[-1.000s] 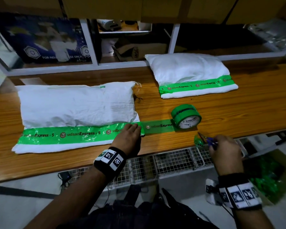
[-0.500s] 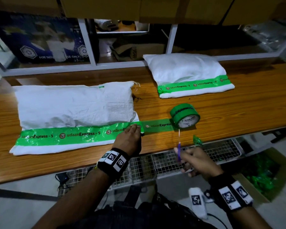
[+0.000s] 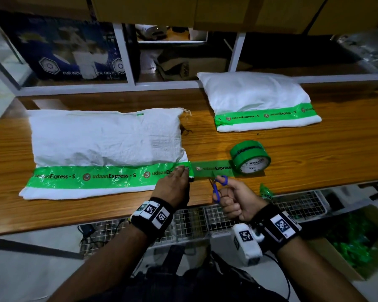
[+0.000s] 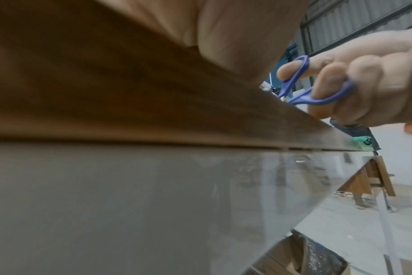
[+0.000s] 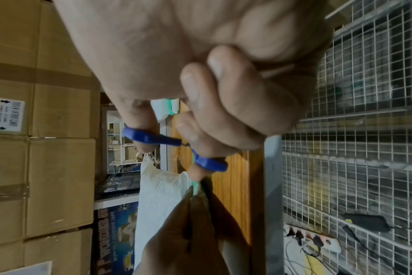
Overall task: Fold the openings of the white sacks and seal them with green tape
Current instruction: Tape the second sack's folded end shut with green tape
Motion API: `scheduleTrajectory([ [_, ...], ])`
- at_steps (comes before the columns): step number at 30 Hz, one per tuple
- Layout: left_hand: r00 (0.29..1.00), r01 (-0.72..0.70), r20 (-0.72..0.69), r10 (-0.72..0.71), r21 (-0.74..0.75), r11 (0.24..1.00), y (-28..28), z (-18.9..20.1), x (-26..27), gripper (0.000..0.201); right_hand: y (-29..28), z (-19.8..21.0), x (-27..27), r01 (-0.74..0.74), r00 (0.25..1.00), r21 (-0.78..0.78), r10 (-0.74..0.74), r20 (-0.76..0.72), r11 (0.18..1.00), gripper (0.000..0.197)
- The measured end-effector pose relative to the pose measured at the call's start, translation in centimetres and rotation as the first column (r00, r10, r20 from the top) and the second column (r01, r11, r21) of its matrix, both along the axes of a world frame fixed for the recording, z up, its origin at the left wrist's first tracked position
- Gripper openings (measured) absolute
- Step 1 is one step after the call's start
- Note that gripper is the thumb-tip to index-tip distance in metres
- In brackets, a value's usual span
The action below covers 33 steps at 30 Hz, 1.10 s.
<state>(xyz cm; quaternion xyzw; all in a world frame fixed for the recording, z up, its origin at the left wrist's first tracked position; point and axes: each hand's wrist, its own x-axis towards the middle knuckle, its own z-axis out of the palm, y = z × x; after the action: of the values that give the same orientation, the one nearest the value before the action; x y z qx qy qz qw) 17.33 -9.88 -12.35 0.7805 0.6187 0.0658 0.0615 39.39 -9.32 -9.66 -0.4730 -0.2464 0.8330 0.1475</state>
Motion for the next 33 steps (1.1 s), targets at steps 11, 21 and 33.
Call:
scheduleTrajectory([
  [11,1.000,0.028,0.007,-0.029,0.108,0.994,-0.1,-0.9,0.0,0.046,-0.1,-1.2,-0.6,0.087,0.995,0.067,-0.090,0.040,0.994,0.030],
  [21,0.997,0.024,0.069,-0.030,0.096,0.995,-0.1,-1.3,-0.2,0.044,1.7,-0.2,-0.9,0.059,0.998,0.011,-0.059,-0.005,0.998,0.041],
  [33,0.993,0.005,0.119,-0.025,0.167,0.986,-0.5,-1.5,-0.3,0.046,3.7,0.2,-1.9,0.046,0.999,0.000,-0.046,-0.011,0.999,0.031],
])
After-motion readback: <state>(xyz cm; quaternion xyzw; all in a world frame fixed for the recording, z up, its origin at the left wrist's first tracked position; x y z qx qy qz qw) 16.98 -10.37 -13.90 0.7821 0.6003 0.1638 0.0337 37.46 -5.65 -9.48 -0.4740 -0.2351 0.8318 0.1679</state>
